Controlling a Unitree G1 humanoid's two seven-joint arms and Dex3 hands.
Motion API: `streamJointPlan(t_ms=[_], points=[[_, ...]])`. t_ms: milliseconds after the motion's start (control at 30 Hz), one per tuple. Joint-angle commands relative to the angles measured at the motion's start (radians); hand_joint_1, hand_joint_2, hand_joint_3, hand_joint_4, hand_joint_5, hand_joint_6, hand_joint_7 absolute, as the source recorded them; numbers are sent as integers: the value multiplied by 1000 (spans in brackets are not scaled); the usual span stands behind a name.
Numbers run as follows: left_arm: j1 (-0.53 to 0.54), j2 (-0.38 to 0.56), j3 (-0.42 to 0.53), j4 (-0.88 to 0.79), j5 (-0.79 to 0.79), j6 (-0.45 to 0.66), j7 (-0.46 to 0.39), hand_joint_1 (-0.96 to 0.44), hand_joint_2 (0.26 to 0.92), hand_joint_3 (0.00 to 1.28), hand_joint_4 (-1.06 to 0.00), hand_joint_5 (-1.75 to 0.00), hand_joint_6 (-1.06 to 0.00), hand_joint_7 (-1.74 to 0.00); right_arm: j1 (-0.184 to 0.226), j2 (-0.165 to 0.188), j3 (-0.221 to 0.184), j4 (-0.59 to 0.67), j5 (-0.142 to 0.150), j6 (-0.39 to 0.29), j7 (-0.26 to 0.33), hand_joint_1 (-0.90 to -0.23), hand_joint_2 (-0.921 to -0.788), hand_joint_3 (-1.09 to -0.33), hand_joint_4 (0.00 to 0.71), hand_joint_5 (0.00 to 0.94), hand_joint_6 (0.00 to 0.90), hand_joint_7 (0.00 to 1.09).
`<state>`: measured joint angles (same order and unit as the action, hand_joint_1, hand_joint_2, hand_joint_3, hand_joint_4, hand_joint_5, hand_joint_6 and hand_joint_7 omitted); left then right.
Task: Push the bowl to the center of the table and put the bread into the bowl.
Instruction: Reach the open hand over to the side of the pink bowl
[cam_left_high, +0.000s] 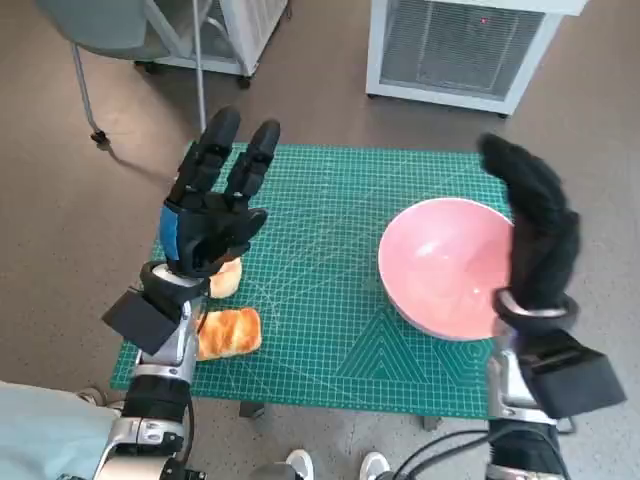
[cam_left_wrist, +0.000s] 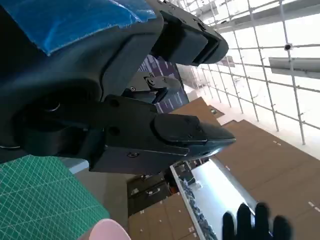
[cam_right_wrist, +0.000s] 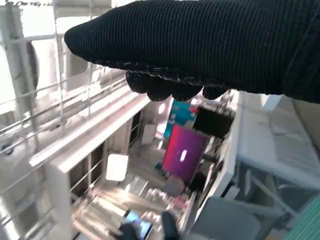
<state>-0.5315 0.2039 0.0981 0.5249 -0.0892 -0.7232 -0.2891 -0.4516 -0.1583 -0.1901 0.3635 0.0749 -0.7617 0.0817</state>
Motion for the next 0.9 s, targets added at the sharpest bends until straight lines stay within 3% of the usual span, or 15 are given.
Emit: streamJointPlan(t_ms=[33, 333, 633, 767, 900], points=[[23, 7, -4, -20, 8, 7, 4, -314, 921, 167, -320, 0, -464, -1, 30, -34, -59, 114, -9, -31, -46, -488, -921, -793, 299, 6, -1, 693], [39, 7, -8, -35, 14, 10, 5, -305, 921, 169, -320, 0, -471, -4, 68, -79, -124, 297, -54, -87, -147, -446, -921, -815, 297, 4, -1, 673], [50, 8, -10, -49, 13, 23, 2, -297, 921, 171, -320, -1, -475, -6, 119, -75, -120, 392, -102, -102, -226, -392, -921, -837, 292, 2, -1, 648], [52, 9, -10, -47, 10, 28, 0, -295, 921, 171, -321, -1, -477, -6, 119, -65, -107, 455, -87, -98, -215, -384, -921, -841, 287, 0, -1, 627], [49, 9, -10, -47, 6, 37, -3, -291, 921, 171, -321, -1, -478, -7, 103, -39, -96, 503, -54, -77, -188, -383, -921, -844, 288, 2, -1, 612]])
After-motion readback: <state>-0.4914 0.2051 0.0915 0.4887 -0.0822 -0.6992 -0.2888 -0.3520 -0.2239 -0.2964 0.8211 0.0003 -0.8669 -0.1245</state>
